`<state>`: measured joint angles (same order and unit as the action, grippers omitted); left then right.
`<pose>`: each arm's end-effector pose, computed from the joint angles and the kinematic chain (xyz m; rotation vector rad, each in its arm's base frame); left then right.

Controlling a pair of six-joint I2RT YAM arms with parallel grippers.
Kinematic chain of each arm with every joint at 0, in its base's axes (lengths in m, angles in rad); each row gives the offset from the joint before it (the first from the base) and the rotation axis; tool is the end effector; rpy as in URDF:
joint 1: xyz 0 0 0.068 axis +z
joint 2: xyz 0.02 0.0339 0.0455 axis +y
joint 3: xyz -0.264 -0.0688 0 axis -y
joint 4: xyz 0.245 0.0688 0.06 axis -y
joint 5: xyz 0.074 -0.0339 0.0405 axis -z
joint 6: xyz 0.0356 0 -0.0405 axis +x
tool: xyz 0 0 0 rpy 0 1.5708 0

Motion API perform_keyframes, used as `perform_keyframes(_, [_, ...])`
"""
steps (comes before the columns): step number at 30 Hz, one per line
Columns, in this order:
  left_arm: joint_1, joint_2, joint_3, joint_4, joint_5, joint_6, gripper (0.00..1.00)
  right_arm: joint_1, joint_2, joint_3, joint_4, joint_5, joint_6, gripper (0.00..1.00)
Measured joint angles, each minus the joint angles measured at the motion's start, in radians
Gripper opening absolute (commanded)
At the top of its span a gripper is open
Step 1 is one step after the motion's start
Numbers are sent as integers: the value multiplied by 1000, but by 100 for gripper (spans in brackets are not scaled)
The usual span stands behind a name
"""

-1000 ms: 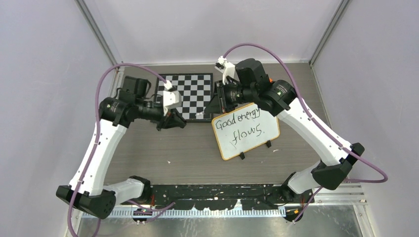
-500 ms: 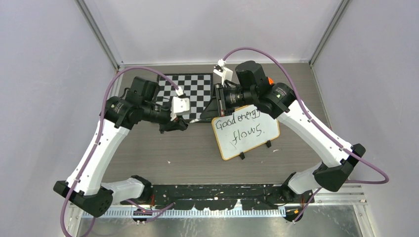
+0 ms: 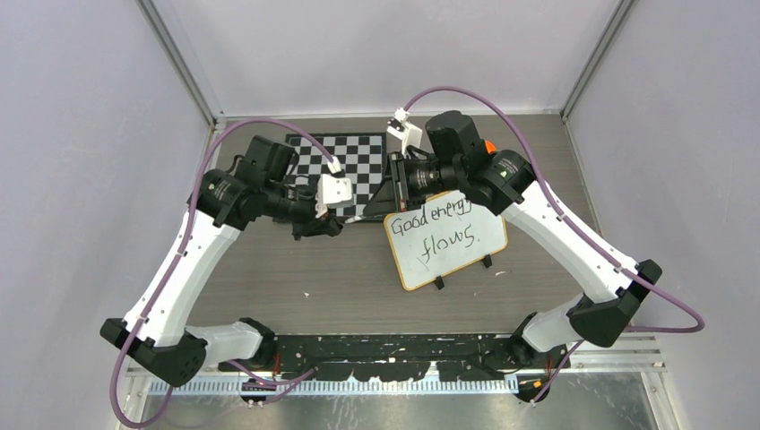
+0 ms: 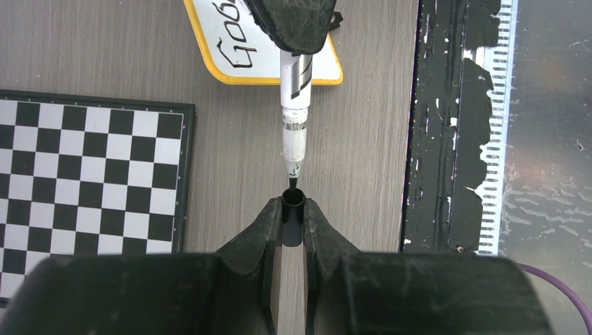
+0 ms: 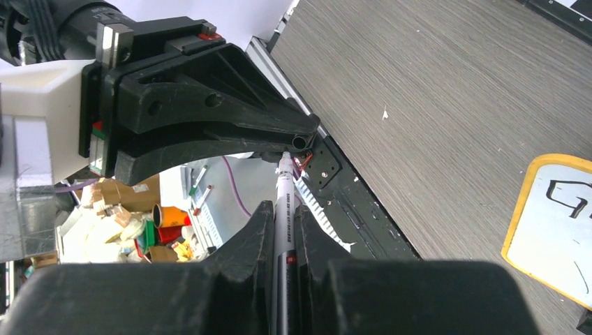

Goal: Write a sentence on the whiteboard
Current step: Close the whiteboard marker at the center of the board.

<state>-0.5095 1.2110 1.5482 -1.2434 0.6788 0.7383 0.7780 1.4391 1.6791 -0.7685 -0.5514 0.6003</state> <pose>0.1647 -0.1176 0.4182 1.5837 1.7166 -0.7218 0.2000 0.2232 0.4391 -0.5783 2.2661 1.3467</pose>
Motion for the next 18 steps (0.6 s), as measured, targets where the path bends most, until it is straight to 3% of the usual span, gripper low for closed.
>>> perform_keyframes(18, [-26,8,11,-6,-32,-2,0,28,26,18,-34,54,-55,0])
